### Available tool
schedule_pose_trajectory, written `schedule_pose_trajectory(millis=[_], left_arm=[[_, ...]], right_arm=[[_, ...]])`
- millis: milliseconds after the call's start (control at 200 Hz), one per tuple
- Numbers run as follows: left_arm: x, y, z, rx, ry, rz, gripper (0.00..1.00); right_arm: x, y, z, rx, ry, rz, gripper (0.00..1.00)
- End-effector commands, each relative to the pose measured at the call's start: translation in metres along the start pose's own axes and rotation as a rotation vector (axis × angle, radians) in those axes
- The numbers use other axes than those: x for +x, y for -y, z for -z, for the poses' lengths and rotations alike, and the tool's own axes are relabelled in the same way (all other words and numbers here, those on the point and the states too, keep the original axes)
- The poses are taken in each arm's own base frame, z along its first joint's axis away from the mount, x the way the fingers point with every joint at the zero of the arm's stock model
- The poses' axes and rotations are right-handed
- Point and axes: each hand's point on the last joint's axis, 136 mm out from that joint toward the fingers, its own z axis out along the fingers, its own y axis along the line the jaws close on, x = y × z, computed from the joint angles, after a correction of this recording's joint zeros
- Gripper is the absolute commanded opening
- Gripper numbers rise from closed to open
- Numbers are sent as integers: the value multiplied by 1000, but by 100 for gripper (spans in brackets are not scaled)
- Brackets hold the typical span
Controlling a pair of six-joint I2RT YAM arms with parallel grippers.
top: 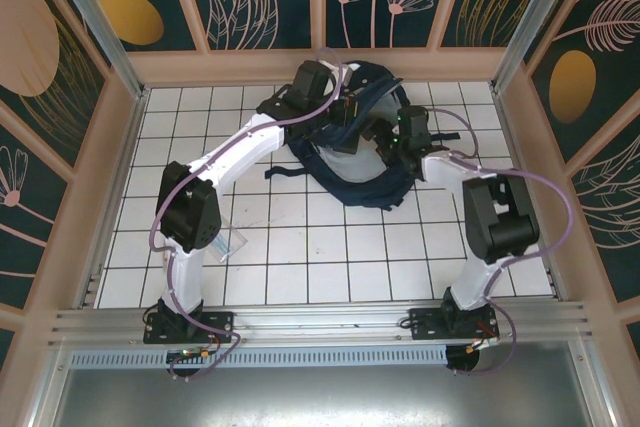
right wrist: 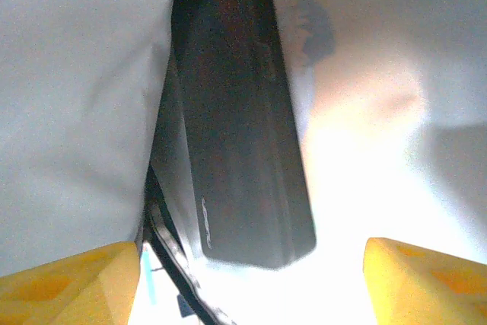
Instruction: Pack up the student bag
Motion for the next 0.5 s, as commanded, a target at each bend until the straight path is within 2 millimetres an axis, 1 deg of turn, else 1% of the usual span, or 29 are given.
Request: schedule_pose_trajectory(millis=[0,65,145,170,225,275,345,360,385,465,490], left_arm=[[-55,20,20,59,171,-24,0],[-48,20,17,66,154,-17,0],[-36,19,16,79,131,-4,0],[-30,17,16,80,119,2,0],[-19,15,16,82,98,16,0],[-6,12,16,79,79,31,0],[9,5,19,64,60,61,0],[12,3,20,59,56,69,4],[16,0,22,42,54,82,15],[31,-16,32,-37,47,125,60],[35,-23,37,-75,54,140,71]], right_arm=[[14,20,34,114,-26,89,77],[15,21,56,152,-17,143,77],[9,25,85,223,41,210,79],[5,23,97,231,71,227,79],[-2,25,114,268,125,250,89],[-11,23,130,275,188,260,98],[-25,20,146,247,255,247,99],[-28,20,148,233,264,241,99],[-32,19,151,202,266,225,99],[-46,19,157,110,270,195,99],[-50,20,158,100,277,191,99]])
